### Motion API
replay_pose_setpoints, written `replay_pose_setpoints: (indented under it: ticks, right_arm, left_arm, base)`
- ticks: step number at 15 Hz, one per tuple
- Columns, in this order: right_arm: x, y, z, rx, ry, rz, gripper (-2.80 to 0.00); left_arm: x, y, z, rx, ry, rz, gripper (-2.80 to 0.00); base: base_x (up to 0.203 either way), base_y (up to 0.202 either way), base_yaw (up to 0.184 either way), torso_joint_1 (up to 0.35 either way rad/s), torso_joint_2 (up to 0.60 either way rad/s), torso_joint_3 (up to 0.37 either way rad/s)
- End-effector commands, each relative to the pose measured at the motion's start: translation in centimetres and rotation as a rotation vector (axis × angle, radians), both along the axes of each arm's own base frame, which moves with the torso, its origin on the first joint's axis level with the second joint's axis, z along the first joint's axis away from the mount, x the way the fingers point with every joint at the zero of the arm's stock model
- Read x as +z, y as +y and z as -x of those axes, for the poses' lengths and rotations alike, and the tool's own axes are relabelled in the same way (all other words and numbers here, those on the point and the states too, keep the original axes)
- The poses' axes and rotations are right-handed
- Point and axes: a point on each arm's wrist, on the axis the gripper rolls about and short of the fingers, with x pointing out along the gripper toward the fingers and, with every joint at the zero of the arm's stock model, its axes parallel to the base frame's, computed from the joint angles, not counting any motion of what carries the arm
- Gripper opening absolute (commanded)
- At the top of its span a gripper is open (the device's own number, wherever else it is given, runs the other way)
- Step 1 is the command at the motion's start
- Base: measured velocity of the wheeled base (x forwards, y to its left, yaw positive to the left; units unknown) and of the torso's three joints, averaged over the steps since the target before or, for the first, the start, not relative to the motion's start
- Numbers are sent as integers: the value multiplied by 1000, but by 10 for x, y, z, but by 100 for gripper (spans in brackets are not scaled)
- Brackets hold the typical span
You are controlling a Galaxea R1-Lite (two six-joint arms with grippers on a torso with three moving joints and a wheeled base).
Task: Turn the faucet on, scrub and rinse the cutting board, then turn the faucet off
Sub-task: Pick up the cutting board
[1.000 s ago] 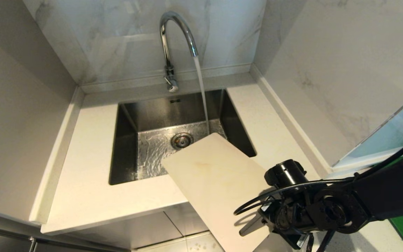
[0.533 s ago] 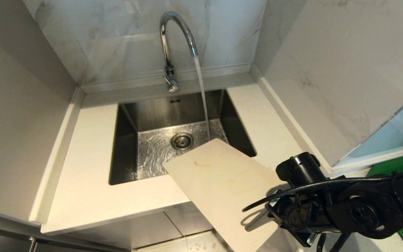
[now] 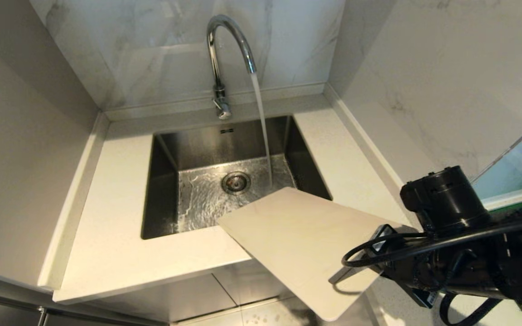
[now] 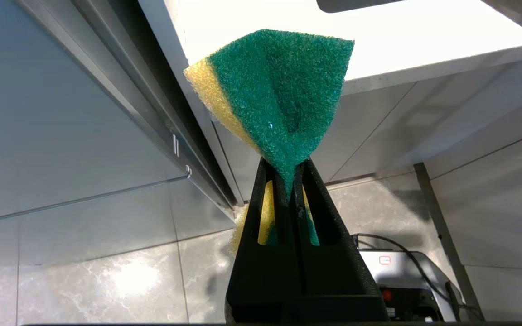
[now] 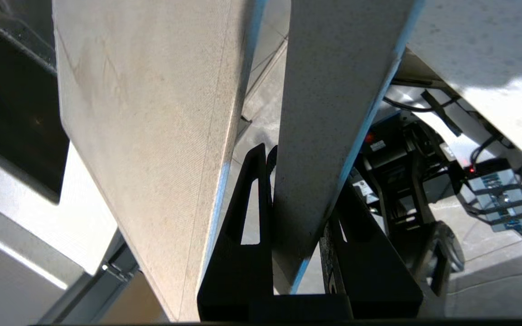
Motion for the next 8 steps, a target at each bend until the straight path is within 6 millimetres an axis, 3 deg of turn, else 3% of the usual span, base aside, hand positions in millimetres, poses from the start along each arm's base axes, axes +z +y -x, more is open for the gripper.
replay_pose_setpoints:
  ticks: [1, 8]
  right_arm:
    - [19, -6, 14, -3, -69, -30, -280]
    - [57, -20, 46, 7, -229, -102, -280]
  left_arm:
    - [0, 0, 0, 0, 3, 0, -280]
    - [0, 0, 0, 0, 3, 0, -280]
  base:
    - [0, 0, 0, 0, 0, 0]
    - [0, 0, 0, 0, 0, 0]
